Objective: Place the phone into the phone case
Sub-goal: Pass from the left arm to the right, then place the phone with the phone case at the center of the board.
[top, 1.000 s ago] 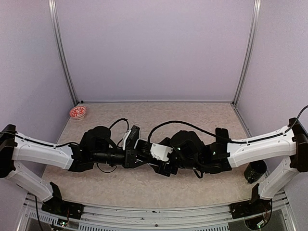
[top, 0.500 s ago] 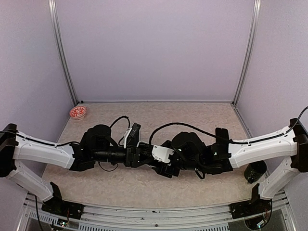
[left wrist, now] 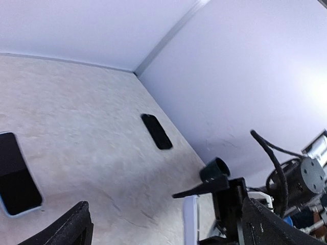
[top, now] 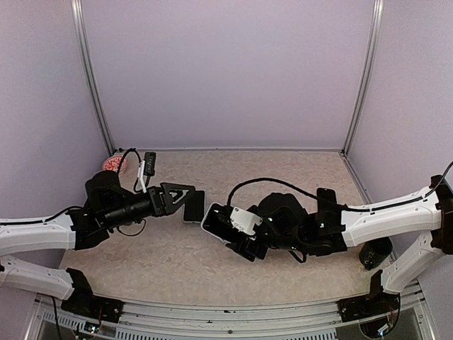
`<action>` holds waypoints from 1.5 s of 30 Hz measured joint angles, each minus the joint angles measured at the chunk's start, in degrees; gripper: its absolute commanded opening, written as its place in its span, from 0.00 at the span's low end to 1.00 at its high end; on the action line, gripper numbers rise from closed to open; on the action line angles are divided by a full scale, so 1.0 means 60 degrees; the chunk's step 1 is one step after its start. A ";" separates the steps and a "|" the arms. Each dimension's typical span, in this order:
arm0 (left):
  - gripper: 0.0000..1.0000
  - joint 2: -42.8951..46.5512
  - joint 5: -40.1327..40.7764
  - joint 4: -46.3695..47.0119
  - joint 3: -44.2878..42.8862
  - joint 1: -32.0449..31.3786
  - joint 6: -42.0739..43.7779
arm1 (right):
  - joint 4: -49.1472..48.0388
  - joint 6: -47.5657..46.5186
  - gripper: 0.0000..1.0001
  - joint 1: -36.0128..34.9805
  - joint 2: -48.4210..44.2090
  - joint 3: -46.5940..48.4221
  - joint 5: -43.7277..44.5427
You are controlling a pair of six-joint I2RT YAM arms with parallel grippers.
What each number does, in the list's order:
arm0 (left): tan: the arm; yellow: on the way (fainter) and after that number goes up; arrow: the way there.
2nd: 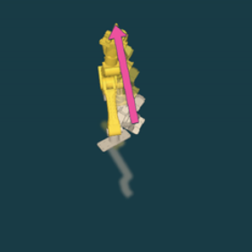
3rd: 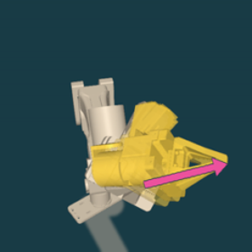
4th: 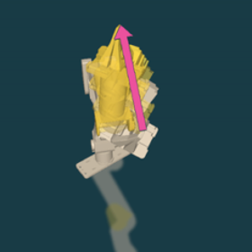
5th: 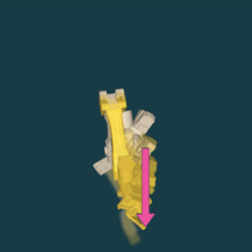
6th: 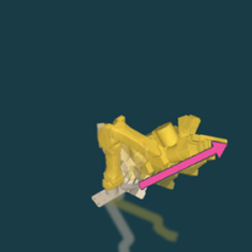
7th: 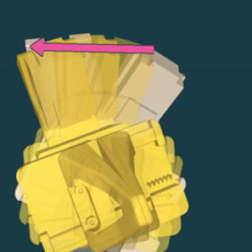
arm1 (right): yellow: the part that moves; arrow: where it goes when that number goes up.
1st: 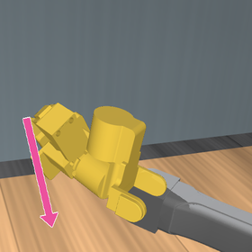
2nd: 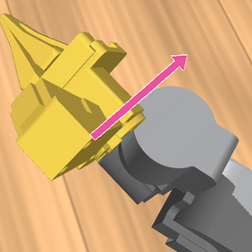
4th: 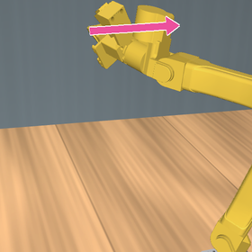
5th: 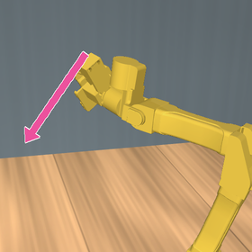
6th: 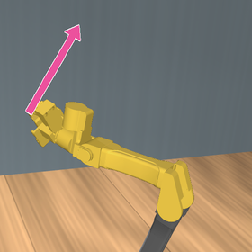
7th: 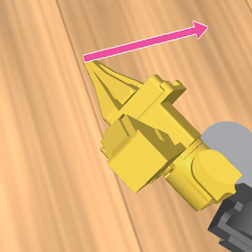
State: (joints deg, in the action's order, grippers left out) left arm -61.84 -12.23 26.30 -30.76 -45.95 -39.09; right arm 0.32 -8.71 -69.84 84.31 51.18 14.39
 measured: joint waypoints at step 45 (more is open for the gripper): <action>0.99 0.3282 0.4849 -0.4255 0.1774 0.1282 -0.1912 | 0.3872 0.8703 0.54 0.2849 0.7788 0.8054 0.0991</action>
State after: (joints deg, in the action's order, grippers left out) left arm -42.15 16.86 0.78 -20.12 -38.26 -50.57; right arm 23.55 43.51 -52.75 131.04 99.50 20.34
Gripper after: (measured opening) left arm 0.989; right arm 0.775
